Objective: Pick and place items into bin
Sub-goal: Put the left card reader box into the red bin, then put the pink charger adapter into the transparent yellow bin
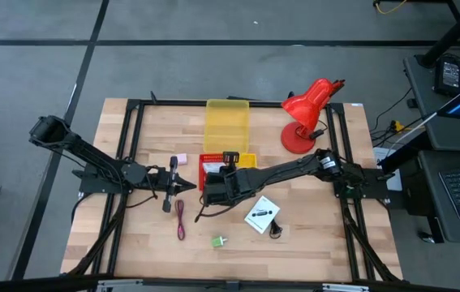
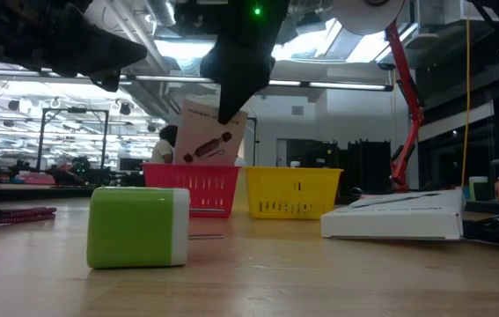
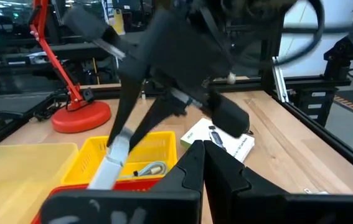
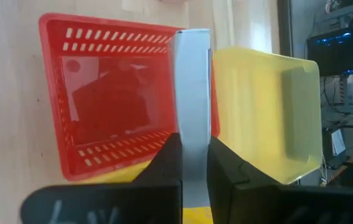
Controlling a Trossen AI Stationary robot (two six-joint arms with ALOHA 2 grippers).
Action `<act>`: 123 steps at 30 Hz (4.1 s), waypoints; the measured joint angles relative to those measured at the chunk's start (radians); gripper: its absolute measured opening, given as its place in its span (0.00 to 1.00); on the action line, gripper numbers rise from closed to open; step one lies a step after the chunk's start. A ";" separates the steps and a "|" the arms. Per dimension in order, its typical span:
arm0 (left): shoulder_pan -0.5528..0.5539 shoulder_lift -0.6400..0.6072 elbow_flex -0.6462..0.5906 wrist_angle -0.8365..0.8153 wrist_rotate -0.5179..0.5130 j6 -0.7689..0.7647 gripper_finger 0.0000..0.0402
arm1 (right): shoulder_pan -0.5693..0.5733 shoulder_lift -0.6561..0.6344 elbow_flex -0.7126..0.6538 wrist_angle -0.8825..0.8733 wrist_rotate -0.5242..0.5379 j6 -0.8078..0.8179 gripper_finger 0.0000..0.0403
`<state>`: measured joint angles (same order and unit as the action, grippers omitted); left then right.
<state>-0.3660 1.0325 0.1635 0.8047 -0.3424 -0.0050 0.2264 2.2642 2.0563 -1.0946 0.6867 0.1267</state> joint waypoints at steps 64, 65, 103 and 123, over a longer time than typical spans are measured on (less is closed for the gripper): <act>0.000 0.000 0.000 0.000 0.008 -0.037 0.01 | -0.014 0.027 0.057 0.036 -0.166 -0.054 0.23; 0.000 0.000 0.000 0.000 0.007 -0.036 0.01 | -0.014 0.026 0.057 0.037 -0.166 -0.054 0.23; 0.018 0.000 0.008 -0.126 -0.054 -0.063 0.01 | 0.033 -0.728 -1.198 1.426 -0.082 -0.207 0.00; 0.211 0.061 0.482 -1.194 -0.043 -0.175 0.02 | -0.001 -0.788 -1.667 2.143 -0.350 -0.262 0.00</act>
<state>-0.1548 1.0938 0.6459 -0.3892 -0.3852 -0.1799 0.2251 1.4759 0.3898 1.0481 0.3364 -0.1353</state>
